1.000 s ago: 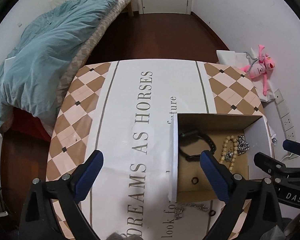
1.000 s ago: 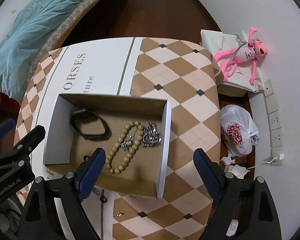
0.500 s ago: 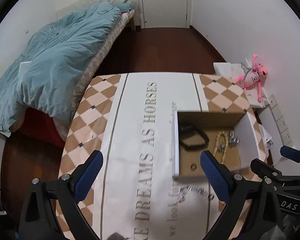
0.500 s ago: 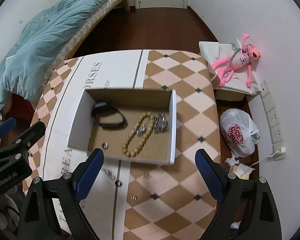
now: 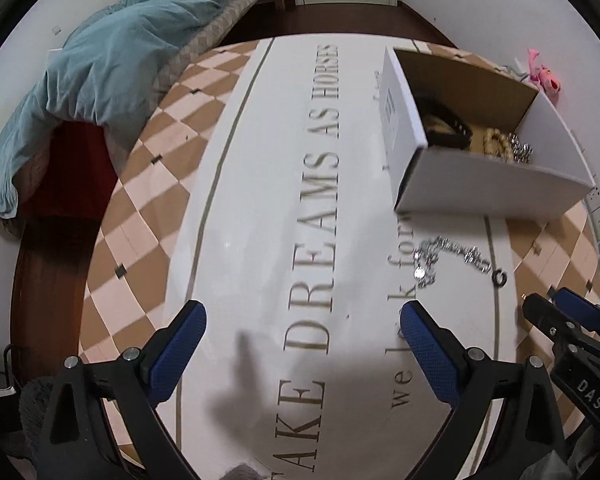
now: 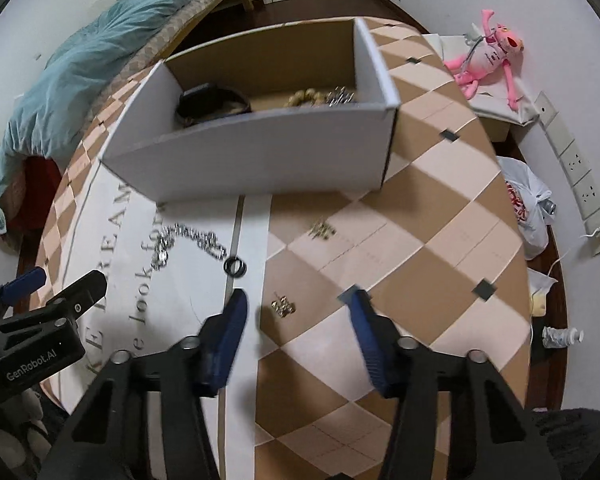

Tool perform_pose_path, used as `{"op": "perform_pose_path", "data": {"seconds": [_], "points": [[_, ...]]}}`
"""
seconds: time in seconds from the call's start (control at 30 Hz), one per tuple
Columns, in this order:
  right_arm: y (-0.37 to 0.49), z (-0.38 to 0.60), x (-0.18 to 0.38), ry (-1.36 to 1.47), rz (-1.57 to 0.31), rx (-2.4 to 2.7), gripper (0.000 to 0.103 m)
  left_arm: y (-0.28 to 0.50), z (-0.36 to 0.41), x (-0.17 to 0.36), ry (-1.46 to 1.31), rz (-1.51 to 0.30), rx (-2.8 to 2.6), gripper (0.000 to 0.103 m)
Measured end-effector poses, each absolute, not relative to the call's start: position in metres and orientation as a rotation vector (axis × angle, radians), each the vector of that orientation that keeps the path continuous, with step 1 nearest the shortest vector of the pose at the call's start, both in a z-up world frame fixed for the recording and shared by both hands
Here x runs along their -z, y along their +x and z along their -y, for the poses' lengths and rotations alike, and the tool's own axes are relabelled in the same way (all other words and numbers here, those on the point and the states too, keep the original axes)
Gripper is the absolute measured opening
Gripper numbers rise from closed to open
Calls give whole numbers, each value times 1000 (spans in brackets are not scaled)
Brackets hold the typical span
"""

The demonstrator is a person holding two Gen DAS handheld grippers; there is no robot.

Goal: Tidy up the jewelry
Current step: 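Lift both tools out of the box toward the remaining jewelry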

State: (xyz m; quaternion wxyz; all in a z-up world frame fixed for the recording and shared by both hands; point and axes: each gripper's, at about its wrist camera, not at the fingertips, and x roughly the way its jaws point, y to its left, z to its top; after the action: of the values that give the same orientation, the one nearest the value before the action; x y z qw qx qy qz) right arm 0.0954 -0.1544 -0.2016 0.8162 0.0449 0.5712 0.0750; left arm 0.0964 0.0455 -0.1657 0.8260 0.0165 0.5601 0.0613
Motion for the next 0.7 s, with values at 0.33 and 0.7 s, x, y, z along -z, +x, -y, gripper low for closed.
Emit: {"op": "perform_pose_path", "data": {"seconds": [0.33, 0.7], "points": [[92, 167, 196, 102, -1164, -121, 9, 96, -15, 167, 28, -1160, -86, 99], [91, 225, 195, 172, -1167, 0, 9, 111, 62, 184, 83, -1154, 49, 62]]}}
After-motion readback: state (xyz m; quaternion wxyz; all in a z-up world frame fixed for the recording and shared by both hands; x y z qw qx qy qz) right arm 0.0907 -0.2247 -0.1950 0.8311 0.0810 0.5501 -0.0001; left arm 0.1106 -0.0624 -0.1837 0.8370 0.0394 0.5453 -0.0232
